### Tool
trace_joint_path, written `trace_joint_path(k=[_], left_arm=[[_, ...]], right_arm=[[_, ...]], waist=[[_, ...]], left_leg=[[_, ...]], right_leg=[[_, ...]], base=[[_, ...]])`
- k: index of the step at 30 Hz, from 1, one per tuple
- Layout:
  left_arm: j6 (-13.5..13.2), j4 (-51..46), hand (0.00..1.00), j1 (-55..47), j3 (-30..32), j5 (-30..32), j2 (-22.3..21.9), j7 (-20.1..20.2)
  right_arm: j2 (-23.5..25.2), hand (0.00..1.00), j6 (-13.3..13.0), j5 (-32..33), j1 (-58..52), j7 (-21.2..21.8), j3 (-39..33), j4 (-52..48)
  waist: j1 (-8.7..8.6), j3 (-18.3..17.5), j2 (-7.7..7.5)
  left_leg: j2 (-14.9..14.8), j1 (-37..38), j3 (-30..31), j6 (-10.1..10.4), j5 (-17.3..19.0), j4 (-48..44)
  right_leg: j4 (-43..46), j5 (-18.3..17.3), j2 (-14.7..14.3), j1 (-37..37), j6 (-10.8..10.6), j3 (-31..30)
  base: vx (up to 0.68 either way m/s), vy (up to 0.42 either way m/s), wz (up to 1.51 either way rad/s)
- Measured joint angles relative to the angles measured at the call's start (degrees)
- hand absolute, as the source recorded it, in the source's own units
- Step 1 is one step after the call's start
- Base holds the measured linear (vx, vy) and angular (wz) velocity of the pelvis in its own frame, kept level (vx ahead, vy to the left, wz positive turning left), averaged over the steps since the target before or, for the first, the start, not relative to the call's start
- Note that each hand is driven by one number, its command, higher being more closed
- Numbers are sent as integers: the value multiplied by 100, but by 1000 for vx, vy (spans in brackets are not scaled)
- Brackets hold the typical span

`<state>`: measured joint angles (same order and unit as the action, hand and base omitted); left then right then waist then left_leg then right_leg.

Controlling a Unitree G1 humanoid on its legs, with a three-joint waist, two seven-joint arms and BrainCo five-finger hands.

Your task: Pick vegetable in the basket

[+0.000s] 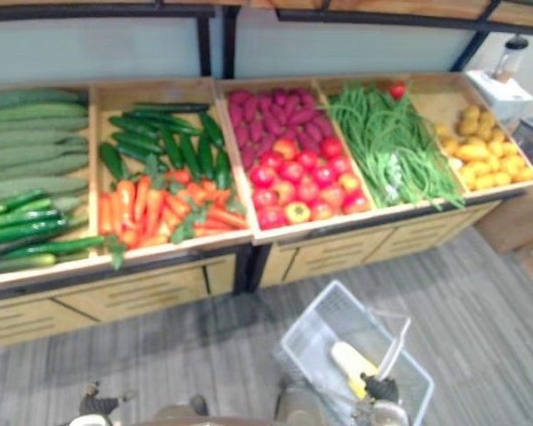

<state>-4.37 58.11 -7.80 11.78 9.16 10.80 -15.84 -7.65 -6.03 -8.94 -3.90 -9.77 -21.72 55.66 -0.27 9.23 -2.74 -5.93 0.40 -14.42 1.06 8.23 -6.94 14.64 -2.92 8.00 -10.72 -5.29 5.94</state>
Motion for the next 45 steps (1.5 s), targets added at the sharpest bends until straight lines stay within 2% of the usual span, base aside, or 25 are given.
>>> trace_joint_path(k=[1, 2, 3, 4, 8, 11, 13, 16, 21, 24, 27, 28, 29, 33, 36, 40, 45], left_arm=[[0, 1, 0, 11, 2, 1, -14, 0], [-1, 3, 0, 64, 50, 4, -30, 1], [1, 12, 0, 170, 163, 6, -146, 0], [-10, 9, 0, 185, 215, 7, -278, -1], [-4, 59, 0, 161, 317, 6, -571, 2], [4, 77, 0, 93, 485, 1, -624, 4], [16, 133, 0, 73, 688, -9, -620, 2], [82, 246, 0, 41, 1028, -24, -612, -14], [168, 461, 0, 24, 2452, -725, -595, -249], [178, 448, 0, 148, 3537, -1605, -447, -723], [161, -76, 0, 255, 4197, -1820, -325, -1146], [156, -162, 0, 264, 4239, -1823, -324, -1185], [104, -526, 0, 302, 4278, -1826, -320, -1392], [-50, -2460, 0, 290, 4105, -1673, -342, -2014], [-143, -3829, 0, 200, 3815, -1200, -371, -2382], [-79, -4919, 0, 131, 3257, -357, -536, -2472], [74, -5523, 0, 128, 2611, 158, -669, -2405]], right_arm=[[4, 100, -1, 4, 24, 0, 0, 13], [14, 100, -3, 4, 54, 1, -2, 60], [-9, 100, 0, 3, 131, -6, -49, 105], [-12, 100, -3, 3, 226, -5, -40, 117], [-8, 100, 25, 2, 199, 0, -49, 146], [-16, 100, 28, 1, 157, 3, -50, 146], [-15, 100, 30, -2, 114, 3, -50, 151], [-15, 100, 31, -3, -75, 4, -94, 156], [-33, 100, 32, -9, -230, 26, -417, 399], [-36, 100, 30, -12, -317, 30, -553, 509], [-42, 100, 27, -12, -303, 36, -698, 600], [-46, 100, 27, -12, -303, 36, -718, 600], [-70, 100, 27, -20, -317, 36, -723, 600], [-79, 100, 20, -183, -378, 31, -713, 588], [-79, 100, -17, -233, -401, 30, -694, 492], [-79, 100, -38, -242, -537, 33, -511, 182], [-78, 100, -43, -266, -538, 44, -315, -32]], waist=[[-5, 3, -35], [-18, 27, -185], [-11, 114, -174], [29, 135, -49], [22, 128, 155], [38, 78, 152], [41, 44, 93], [34, -51, 84], [18, -280, 91], [0, -390, 85], [4, -423, 85], [6, -424, 87], [16, -435, 101], [36, -538, 102], [34, -571, 140], [35, -639, 176], [15, -678, 158]], left_leg=[[41, 0, 11, 25, -15, -3], [157, 12, 64, 66, -10, -17], [158, 77, 115, 137, 12, 4], [76, 82, 119, 230, -42, 75], [-168, 240, 284, 411, -75, 341], [-247, 310, 284, 464, -80, 397], [-234, 277, 282, 479, -91, 416], [-171, 296, 289, 473, -107, 492], [-67, 396, 302, 463, -111, 627], [-20, 484, 415, 462, -112, 686], [16, 481, 445, 453, -118, 681], [20, 479, 449, 451, -119, 680], [32, 471, 472, 440, -126, 678], [47, 383, 580, 398, -154, 673], [59, 394, 577, 385, -163, 665], [73, 424, 566, 371, -172, 664], [66, 478, 528, 367, -174, 665]], right_leg=[[-268, 107, -17, 19, -57, -47], [-664, 626, 10, 89, -58, -134], [-767, 517, 3, 212, -58, -115], [-862, 519, -87, 229, -54, -92], [-1295, 548, -358, 572, -6, 147], [-1492, 595, -457, 726, 64, 189], [-1591, 621, -457, 724, 98, 194], [-1689, 637, -405, 800, 79, 214], [-1864, 706, -324, 935, 23, 260], [-1947, 706, -286, 1051, 23, 330], [-1963, 706, -246, 1093, 23, 391], [-1962, 707, -240, 1093, 23, 397], [-1955, 707, -224, 1096, 22, 437], [-1936, 707, -200, 1093, 22, 530], [-1893, 707, -183, 1091, 22, 532], [-1859, 708, -168, 1096, 23, 502], [-1851, 720, -175, 1107, 17, 446]], base=[[151, -131, 17], [139, -164, 25], [143, -196, 17], [104, -165, 6], [73, -138, 15], [8, -75, 5], [-7, -15, -1], [6, 18, 4], [51, 34, 4], [59, 29, 12], [7, 18, 12], [-3, 17, 10], [-25, 8, 11], [-49, 0, 13], [-32, 2, 2], [-8, 3, 0], [-26, -2, -6]])
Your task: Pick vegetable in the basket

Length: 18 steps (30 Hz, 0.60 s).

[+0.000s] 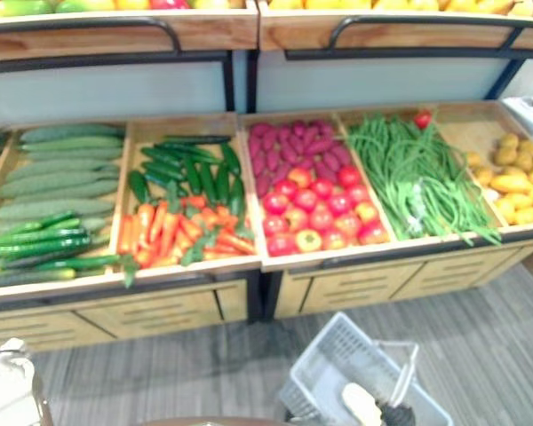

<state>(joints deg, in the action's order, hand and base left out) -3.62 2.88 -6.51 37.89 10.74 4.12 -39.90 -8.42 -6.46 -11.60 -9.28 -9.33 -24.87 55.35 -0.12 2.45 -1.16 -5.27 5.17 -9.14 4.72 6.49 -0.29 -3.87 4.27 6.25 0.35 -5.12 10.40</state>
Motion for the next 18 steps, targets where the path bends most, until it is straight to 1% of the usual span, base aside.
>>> trace_joint_path(k=[2, 4, 6, 8, 10, 12, 15, 16, 18], left_arm=[[9, -144, 0, -2, -197, 190, 4, 59], [15, -238, 0, 8, -352, 195, 15, 171], [69, -238, 0, 12, -549, 360, 53, 360], [135, -188, 0, 65, -619, 360, 97, 458], [205, 10, 0, 279, -668, 361, 176, 528], [324, 447, 0, 562, -764, 365, 451, 549], [433, 914, 0, 798, -801, 366, 670, 638], [502, 1270, 0, 978, -816, 364, 828, 670], [558, 1489, 0, 1094, -817, 363, 966, 678]], right_arm=[[0, 100, -6, -161, -24, 13, 82, -109], [0, 100, -5, -200, 7, 37, 105, -135], [-2, 100, -3, -203, 9, 94, 210, -211], [-3, 100, -2, -204, 6, 118, 308, -302], [-4, 100, -1, -211, 22, 123, 346, -324], [-53, 100, 0, -218, 17, 135, 476, -371], [-158, 100, 5, -222, 14, 237, 525, -450], [-230, 100, 10, -312, -15, 237, 532, -532], [-264, 100, 9, -401, 5, 237, 555, -552]], waist=[[-9, -2, 1], [-11, -2, 2], [-101, -4, 5], [-130, -6, 9], [-131, -7, 14], [-146, -11, 26], [-158, 2, 61], [-217, -4, 82], [-269, 1, 87]], left_leg=[[-6, 7, -74, 0, 0, 1], [-8, 12, -127, 0, 1, 3], [-10, 12, -145, 1, 2, 3], [-15, 12, -197, 4, 4, 4], [-21, 19, -277, 10, 8, 3], [-29, 14, -346, 18, 13, -3], [-26, 9, -438, 19, 16, -8], [-24, -2, -474, 19, 29, -29], [-27, -20, -509, 19, 30, -36]], right_leg=[[-6, 14, -7, -10, 3, -38], [-43, 52, -19, -22, 5, -106], [-79, 75, -28, -18, 6, -132], [-129, 115, -39, -22, 15, -165], [-176, 159, -58, -37, 20, -252], [-205, 198, -78, -79, 33, -323], [-205, 235, -85, -144, 29, -427], [-205, 249, -88, -191, 26, -472], [-205, 264, -94, -222, 33, -495]], base=[[-17, 1, -11], [-13, 0, -14], [-8, -6, -6], [-8, -6, -13], [-23, -10, -20], [-31, -13, -18], [-29, -9, -21], [-27, -8, -14], [-31, -12, -14]])
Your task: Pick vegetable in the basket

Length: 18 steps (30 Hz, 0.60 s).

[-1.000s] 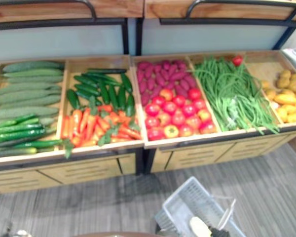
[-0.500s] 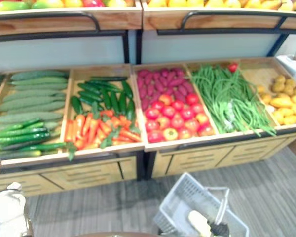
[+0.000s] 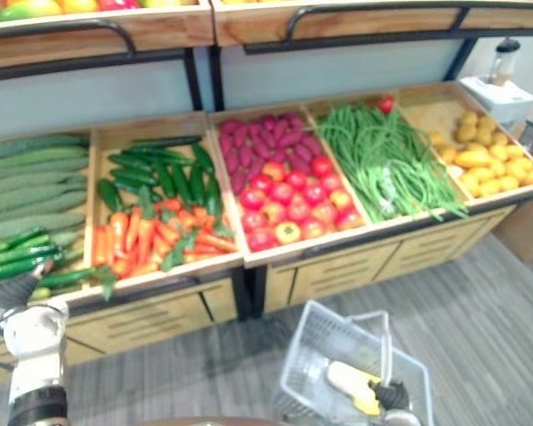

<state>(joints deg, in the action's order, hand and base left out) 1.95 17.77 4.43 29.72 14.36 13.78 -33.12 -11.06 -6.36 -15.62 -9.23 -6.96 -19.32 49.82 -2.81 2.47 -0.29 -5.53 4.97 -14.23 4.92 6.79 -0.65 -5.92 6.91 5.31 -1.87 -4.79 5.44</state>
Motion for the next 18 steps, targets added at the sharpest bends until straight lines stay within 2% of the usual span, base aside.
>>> trace_joint_path(k=[5, 8, 11, 15, 18], left_arm=[[92, 1065, 0, 672, 26, -13, 632, 74], [121, 1590, 0, 1173, 28, -32, 939, 112], [123, 1832, 0, 1452, 14, -64, 1148, 208], [142, 2248, 0, 2003, -24, -75, 1339, 234], [222, 2324, 0, 2222, -59, -77, 1341, 235]], right_arm=[[-158, 100, 0, -19, 2, 1, 136, -88], [-168, 100, -1, -17, 16, 1, 188, -231], [-180, 100, -1, -16, 83, -2, 196, -254], [-181, 100, -5, -6, 181, -8, 250, -340], [-189, 100, -18, 0, 219, -20, 292, -419]], waist=[[-31, 72, 37], [-65, 250, 37], [-161, 362, 3], [-166, 636, -52], [-167, 709, -49]], left_leg=[[-35, -198, -235, 27, 88, -161], [-43, -299, -278, 27, 88, -193], [-67, -422, -339, 44, 100, -226], [-101, -586, -437, 54, 112, -277], [-113, -686, -500, 55, 112, -279]], right_leg=[[1, 85, -50, -279, 16, -261], [2, 133, -65, -399, 17, -322], [14, 149, -91, -547, 24, -399], [20, 195, -139, -750, 36, -508], [48, 196, -155, -890, 36, -561]], base=[[-47, -21, -26], [-34, -33, -12], [-17, -32, -13], [-5, -35, -12], [2, -32, -12]])
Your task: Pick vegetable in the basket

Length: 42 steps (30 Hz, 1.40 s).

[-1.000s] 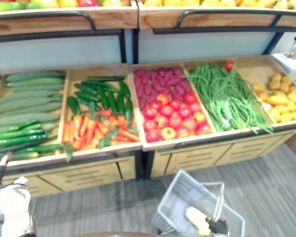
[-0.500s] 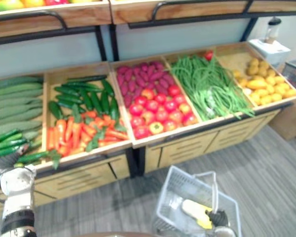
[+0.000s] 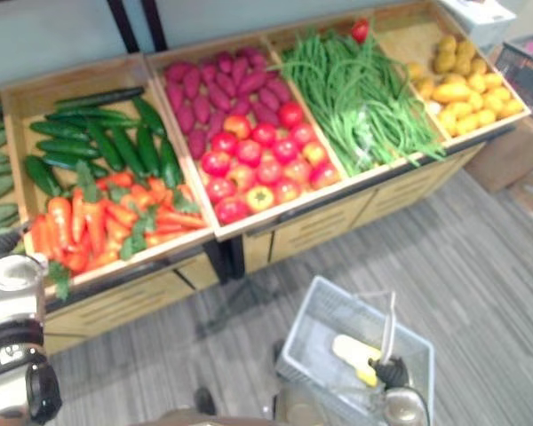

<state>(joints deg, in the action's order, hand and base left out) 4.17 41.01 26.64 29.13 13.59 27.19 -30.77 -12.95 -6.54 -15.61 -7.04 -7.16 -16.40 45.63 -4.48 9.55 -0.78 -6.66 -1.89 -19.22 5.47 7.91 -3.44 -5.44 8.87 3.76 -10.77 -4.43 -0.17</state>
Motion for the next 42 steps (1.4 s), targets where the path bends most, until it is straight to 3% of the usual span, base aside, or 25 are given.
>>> trace_joint_path(k=[6, 12, 20, 23, 27, 31, 32, 42], left_arm=[[11, 507, 0, 549, -245, -7, 144, 0], [10, 739, 0, 667, -295, -28, 214, 0], [13, 1214, 0, 981, -287, -227, 238, 21], [12, 1278, 0, 1062, -209, -227, 260, 1], [12, 1392, 0, 1208, -154, -226, 481, -2], [11, 1391, 0, 1308, -114, -223, 499, -21], [11, 1391, 100, 1361, -99, -222, 499, -24], [-24, 1440, 100, 1433, -64, -215, 673, -27]], right_arm=[[-12, 100, -76, 92, 259, -60, 224, -29], [-11, 100, -176, 125, 302, -185, 351, -36], [-5, 100, -228, 221, 348, -224, 571, -246], [-5, 100, -234, 222, 344, -225, 579, -261], [-7, 100, -281, 234, 357, -224, 723, -423], [-25, 100, -363, 296, 355, -225, 739, -449], [-25, 100, -367, 320, 355, -226, 742, -451], [-26, 100, -401, 323, 347, -225, 832, -472]], waist=[[-2, 304, -12], [6, 391, -16], [7, 673, -242], [-3, 702, -261], [9, 844, -388], [0, 871, -398], [8, 905, -413], [0, 950, -502]], left_leg=[[-1, -167, -68, 1, -1, -67], [6, -262, -110, 0, -1, -78], [26, -432, -228, -2, -2, -185], [19, -486, -243, -2, 0, -228], [-14, -537, -368, 6, 7, -301], [-37, -710, -369, 3, 46, -448], [-51, -719, -369, 10, 56, -484], [-63, -808, -378, 3, 96, -584]], right_leg=[[148, 0, -4, -256, 0, -59], [222, 0, -10, -406, 1, -154], [6, 234, -10, -506, 52, -347], [-51, 294, -18, -532, 74, -376], [-51, 366, -64, -623, 75, -536], [-51, 402, -61, -736, 58, -562], [-51, 407, -66, -731, 53, -564], [-50, 459, -60, -782, -19, -605]], base=[[-11, -27, -6], [-22, -39, -4], [-29, -42, -9], [-22, -48, -6], [-41, -56, -15], [-36, -40, -3], [-27, -39, 0], [-4, -7, 0]])
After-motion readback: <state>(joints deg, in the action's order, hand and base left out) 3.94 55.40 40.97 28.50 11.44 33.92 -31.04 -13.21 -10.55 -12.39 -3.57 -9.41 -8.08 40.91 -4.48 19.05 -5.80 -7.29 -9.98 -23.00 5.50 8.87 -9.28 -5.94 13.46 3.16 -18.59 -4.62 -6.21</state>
